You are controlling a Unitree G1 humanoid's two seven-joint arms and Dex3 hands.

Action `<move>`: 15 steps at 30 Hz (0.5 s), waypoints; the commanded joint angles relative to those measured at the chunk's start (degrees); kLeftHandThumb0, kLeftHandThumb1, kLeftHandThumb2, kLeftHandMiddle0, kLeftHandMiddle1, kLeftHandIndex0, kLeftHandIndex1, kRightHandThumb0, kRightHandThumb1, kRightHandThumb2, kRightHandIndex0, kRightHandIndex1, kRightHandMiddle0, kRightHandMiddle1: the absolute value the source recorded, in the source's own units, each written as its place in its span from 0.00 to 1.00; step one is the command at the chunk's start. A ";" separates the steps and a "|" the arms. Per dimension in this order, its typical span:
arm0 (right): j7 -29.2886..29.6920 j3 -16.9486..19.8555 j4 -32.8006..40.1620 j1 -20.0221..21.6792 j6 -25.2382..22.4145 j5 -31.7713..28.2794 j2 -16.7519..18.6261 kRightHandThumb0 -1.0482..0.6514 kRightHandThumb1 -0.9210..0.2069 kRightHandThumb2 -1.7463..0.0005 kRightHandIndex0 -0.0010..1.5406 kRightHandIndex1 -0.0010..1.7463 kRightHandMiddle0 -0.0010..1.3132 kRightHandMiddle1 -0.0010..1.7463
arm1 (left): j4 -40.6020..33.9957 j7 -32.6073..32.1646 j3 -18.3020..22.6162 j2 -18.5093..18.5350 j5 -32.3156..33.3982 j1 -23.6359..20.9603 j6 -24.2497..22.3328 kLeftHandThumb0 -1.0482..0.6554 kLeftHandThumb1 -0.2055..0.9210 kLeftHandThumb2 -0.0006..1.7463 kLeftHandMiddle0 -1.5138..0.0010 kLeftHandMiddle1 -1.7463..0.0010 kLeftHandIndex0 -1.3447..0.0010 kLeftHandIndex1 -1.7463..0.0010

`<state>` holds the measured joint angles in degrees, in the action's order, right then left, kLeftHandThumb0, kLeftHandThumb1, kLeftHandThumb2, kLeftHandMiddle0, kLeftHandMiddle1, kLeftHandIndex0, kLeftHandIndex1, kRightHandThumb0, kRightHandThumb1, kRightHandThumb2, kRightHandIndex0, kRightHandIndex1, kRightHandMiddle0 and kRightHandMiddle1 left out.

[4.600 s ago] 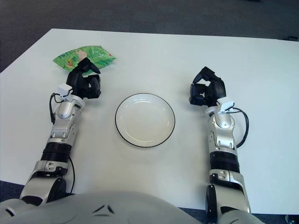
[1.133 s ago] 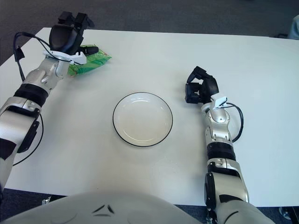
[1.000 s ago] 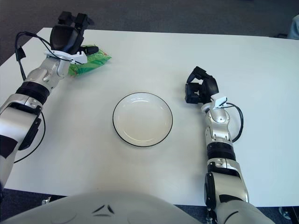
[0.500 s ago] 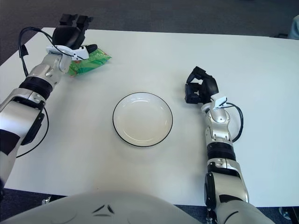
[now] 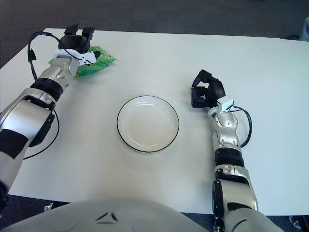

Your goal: Put the snack into the plate.

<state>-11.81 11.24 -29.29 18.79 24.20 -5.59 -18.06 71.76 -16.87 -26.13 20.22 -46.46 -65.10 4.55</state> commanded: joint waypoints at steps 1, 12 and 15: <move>0.74 -0.59 -1.17 -3.95 -0.62 0.74 1.45 0.33 0.55 0.23 0.88 1.00 0.48 1.00 | 2.42 0.97 -0.85 -0.22 0.38 -1.55 -1.00 0.00 1.00 0.65 1.00 1.00 1.00 0.91; 0.60 -0.71 0.23 -4.46 -1.84 0.24 1.51 0.33 0.55 0.23 0.88 1.00 0.48 1.00 | 3.19 5.07 0.41 -0.31 3.95 -0.81 -1.39 0.00 1.00 0.65 1.00 1.00 1.00 0.93; 1.27 -0.92 0.25 -4.50 -1.57 1.07 1.35 0.33 0.55 0.23 0.89 1.00 0.48 1.00 | 3.53 5.95 1.02 -0.12 5.26 -0.33 -1.50 0.00 1.00 0.65 1.00 1.00 1.00 0.92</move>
<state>-11.34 10.76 -27.63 17.72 22.76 -5.15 -18.32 74.72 -12.01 -25.78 19.59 -42.63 -65.11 3.25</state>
